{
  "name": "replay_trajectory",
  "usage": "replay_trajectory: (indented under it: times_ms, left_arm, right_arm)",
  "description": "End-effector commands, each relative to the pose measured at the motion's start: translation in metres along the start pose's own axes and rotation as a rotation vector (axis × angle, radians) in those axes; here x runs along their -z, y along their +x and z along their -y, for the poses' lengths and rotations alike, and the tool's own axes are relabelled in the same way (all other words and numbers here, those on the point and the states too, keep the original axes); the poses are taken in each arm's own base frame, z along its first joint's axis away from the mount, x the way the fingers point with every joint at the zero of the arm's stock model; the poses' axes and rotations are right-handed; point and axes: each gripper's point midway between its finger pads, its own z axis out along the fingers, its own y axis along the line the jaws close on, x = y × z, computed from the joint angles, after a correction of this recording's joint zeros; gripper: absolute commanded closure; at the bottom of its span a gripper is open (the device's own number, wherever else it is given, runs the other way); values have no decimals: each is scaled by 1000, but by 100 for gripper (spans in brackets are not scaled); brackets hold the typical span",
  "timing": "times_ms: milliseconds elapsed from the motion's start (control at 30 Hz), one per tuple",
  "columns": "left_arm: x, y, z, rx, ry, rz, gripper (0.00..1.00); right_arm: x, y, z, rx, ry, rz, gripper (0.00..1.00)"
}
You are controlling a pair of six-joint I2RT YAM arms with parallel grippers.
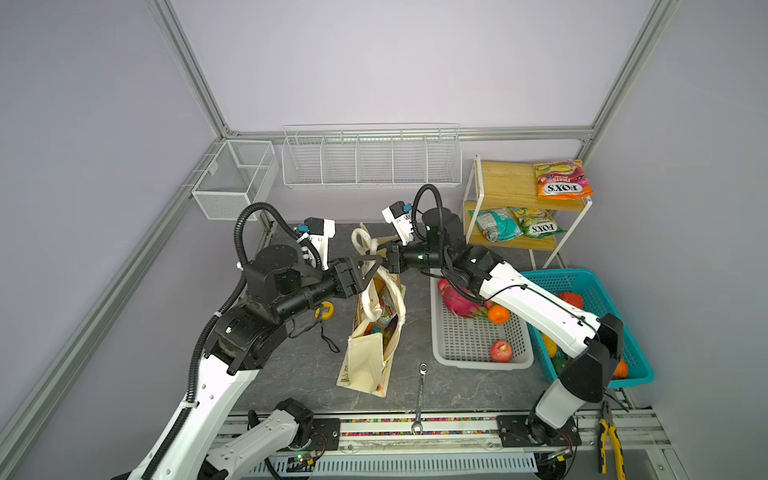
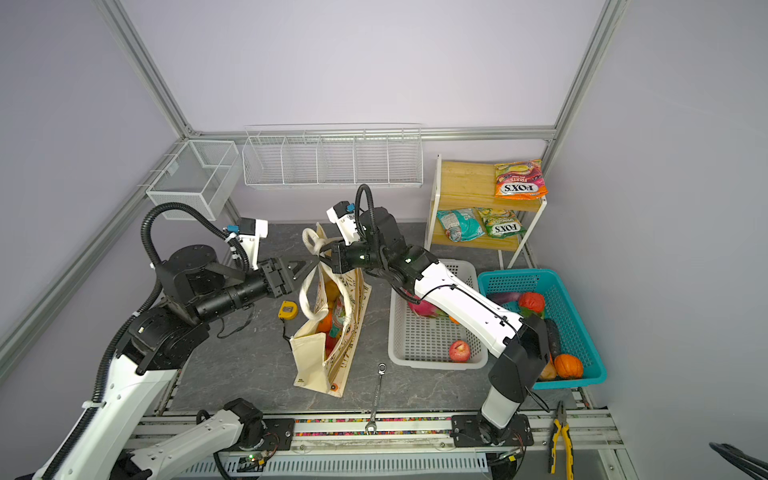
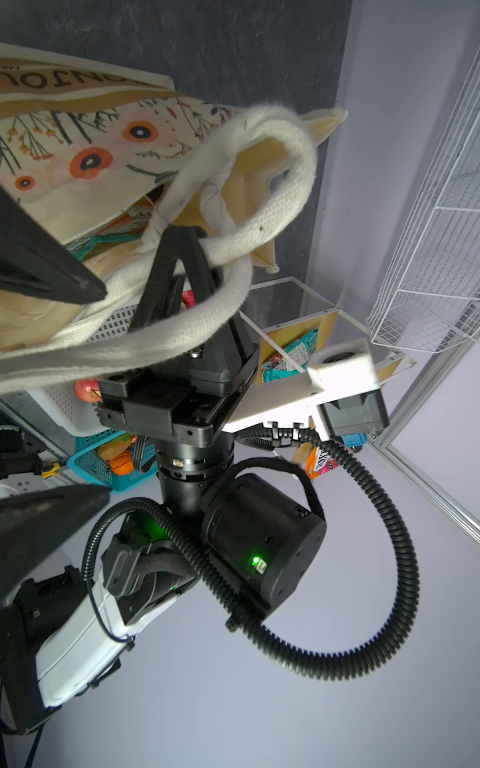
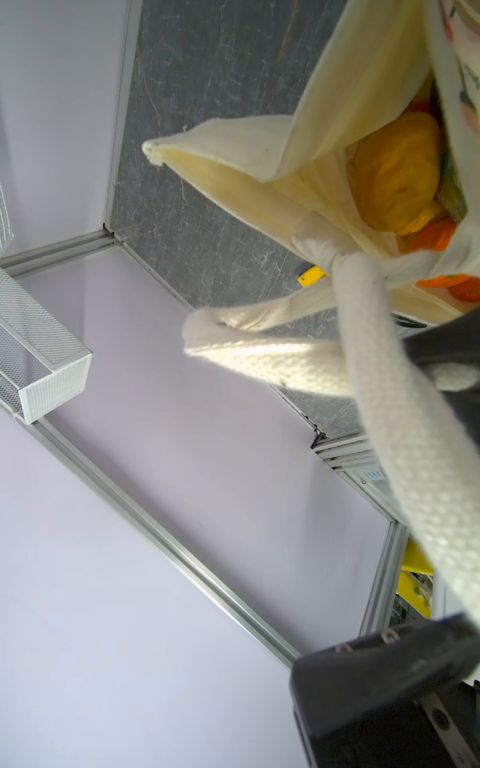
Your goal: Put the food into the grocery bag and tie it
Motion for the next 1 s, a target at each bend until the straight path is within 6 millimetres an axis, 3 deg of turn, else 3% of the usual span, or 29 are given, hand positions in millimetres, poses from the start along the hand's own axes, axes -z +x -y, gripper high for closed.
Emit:
replay_trajectory:
  times_ms: [0, 100, 167, 300, 467, 600, 667, 967]
  left_arm:
    - [7, -5, -10, -3, -63, 46, 26]
    - [18, -12, -18, -1, -119, 103, 32]
    - [20, -14, -20, -1, -134, 115, 41]
    - [9, -10, -31, 18, -190, 62, 54]
    - [-2, -3, -42, 52, -204, 40, 54]
    - [-9, 1, -44, 71, -185, 34, 43]
    - [-13, 3, -44, 80, -173, 30, 42]
    - [-29, 8, -50, 111, -155, 15, 52]
  right_arm:
    - [16, -14, -18, 31, -48, 52, 93]
    - [18, -13, -21, 33, -54, 52, 93]
    - [20, -12, -22, 33, -57, 52, 93]
    - [19, -5, -25, 28, -72, 36, 93]
    - [18, 6, -25, 26, -76, 22, 93]
    - [18, 14, -27, 31, -81, 6, 93]
    - [18, 18, -28, 33, -84, -2, 93]
    - [15, 37, -36, 49, -111, -49, 93]
